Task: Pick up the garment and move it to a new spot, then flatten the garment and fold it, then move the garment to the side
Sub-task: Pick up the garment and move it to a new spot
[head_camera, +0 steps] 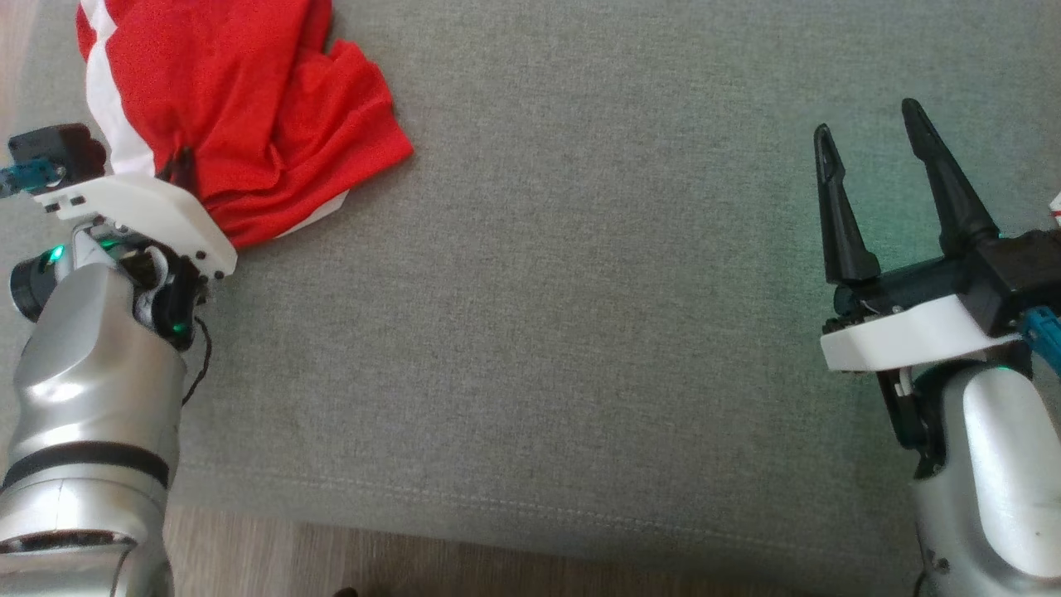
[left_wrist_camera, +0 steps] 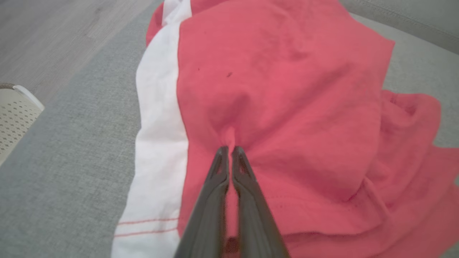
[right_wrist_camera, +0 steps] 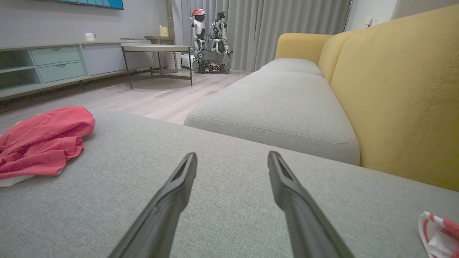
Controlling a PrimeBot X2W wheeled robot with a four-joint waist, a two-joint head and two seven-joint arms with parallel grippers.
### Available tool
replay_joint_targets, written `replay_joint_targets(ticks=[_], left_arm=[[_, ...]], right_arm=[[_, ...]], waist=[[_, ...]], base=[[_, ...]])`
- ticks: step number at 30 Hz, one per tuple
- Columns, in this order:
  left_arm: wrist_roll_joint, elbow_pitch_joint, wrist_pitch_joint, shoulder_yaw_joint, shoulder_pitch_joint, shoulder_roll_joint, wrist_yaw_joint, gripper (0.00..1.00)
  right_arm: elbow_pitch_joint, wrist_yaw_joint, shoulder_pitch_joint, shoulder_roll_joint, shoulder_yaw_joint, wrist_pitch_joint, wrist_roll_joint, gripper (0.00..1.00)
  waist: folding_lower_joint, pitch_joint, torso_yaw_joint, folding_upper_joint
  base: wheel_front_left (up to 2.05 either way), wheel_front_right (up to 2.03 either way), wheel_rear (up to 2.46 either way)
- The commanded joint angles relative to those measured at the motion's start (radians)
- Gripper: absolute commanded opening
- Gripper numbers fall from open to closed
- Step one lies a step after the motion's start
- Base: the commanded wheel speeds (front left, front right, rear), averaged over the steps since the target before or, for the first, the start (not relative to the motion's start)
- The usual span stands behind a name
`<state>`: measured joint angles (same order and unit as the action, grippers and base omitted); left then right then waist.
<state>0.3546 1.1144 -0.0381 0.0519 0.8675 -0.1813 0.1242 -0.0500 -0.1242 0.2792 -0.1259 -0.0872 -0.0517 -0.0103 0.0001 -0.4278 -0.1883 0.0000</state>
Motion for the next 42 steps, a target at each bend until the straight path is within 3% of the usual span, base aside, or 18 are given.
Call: replay_joint_targets(ticks=[1,7,14,27,34,38,42], left_arm=[[0.011,-0.012,-0.025,-0.016,0.028,-0.054,0.003,0.00],[0.052,-0.032,-0.117,0.000,0.038,-0.045,0.006,0.00],[0.133,-0.192,-0.184,0.074,0.013,-0.047,0.006,0.00],[0.208,-0.524,-0.153,0.145,-0.103,-0.036,0.002,0.00],[0.217,-0.723,-0.082,0.195,-0.134,0.053,-0.063,0.00],[0.248,-0.773,-0.072,0.228,-0.103,0.110,-0.106,0.00],[0.305,-0.794,-0.098,0.289,-0.068,0.129,-0.164,0.00]], right_arm=[[-0.030,-0.007,0.011,0.014,-0.016,-0.007,-0.008,1.00],[0.004,-0.007,0.006,0.028,-0.014,-0.030,-0.001,1.00],[0.051,-0.007,-0.004,0.048,-0.011,-0.063,0.015,1.00],[0.106,-0.007,-0.010,0.068,-0.009,-0.105,0.035,1.00],[0.117,-0.007,-0.002,0.073,-0.022,-0.119,0.045,1.00],[0.120,-0.007,0.006,0.074,-0.024,-0.129,0.050,1.00],[0.132,-0.007,0.015,0.075,-0.038,-0.142,0.064,1.00]], waist=[[-0.0001,0.011,0.002,0.0000],[-0.0001,0.062,0.001,0.0000],[-0.0001,0.137,0.009,0.0000],[-0.0001,0.224,0.067,0.0000],[-0.0001,0.241,0.133,0.0000],[-0.0001,0.235,0.173,0.0000],[-0.0001,0.226,0.228,0.0000]], base=[[0.00,0.00,0.00],[0.00,0.00,0.00],[0.00,0.00,0.00],[0.00,0.00,0.00],[0.00,0.00,0.00],[0.00,0.00,0.00],[0.00,0.00,0.00]])
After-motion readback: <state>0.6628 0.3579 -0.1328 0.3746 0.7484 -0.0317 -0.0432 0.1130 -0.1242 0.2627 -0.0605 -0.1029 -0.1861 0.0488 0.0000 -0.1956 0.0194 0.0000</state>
